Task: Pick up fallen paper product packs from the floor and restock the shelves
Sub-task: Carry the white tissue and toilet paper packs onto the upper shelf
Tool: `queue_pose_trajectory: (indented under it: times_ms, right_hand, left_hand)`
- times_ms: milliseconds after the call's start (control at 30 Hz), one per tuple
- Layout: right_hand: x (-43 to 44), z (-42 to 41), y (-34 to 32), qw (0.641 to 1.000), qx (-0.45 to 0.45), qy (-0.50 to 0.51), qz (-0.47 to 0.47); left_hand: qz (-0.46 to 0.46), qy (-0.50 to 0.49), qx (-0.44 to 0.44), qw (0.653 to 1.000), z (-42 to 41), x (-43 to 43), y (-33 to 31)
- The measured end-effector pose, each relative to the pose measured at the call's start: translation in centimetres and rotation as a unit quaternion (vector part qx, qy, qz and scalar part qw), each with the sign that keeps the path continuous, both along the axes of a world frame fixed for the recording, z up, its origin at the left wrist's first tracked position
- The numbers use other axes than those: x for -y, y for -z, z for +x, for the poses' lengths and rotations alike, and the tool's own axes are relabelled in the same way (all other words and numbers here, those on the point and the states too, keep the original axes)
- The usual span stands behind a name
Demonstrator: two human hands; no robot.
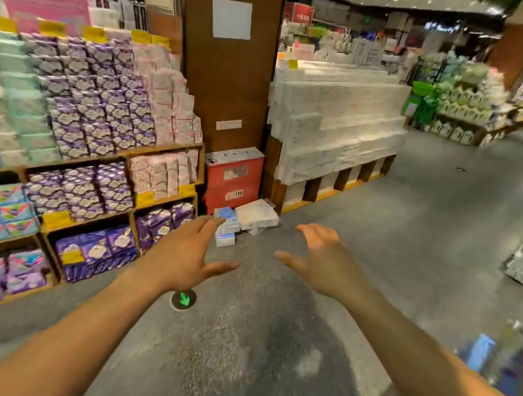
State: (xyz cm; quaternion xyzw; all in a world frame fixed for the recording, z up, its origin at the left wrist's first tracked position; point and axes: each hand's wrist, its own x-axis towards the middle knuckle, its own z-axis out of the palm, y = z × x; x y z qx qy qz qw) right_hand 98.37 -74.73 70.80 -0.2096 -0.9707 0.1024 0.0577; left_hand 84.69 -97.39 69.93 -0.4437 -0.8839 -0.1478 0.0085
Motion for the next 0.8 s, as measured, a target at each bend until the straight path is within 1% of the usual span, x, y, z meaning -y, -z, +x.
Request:
queue_pose_trajectory:
  times_ms: [200,300,400,533,667,800]
  right_hand:
    - [-9.5,-17.0,3.8,1.000,-0.001,0.007,-0.017]
    - [-14.4,-24.8,4.7,0.997,-0.006,0.046,-0.057]
    - [-19.9,-31.5,5.0,0.992,0.018,0.079,-0.092]
    - [-27.7,-38.8,6.0,0.989,0.026,0.102,-0.104]
    - [-36.9,-46.6,8.7,0.988,0.056,0.099,-0.104]
    - [-46.8,-55.6,11.0,0.988,0.076,0.079,-0.108]
  left_hand:
    - [0.016,0.032,0.026,0.999,-19.3,-11.1,3.8]
    - [0.012,0.046,0.035,0.998,-28.8,-16.9,4.5]
    - [-0.009,0.065,0.053,0.996,-37.0,-22.9,4.9]
    - [-0.024,0.083,0.067,0.994,-46.5,-31.4,6.7]
    - [-0.032,0.086,0.078,0.993,-54.5,-40.5,10.3]
    - [-0.039,0.058,0.108,0.992,-61.7,-48.8,14.2]
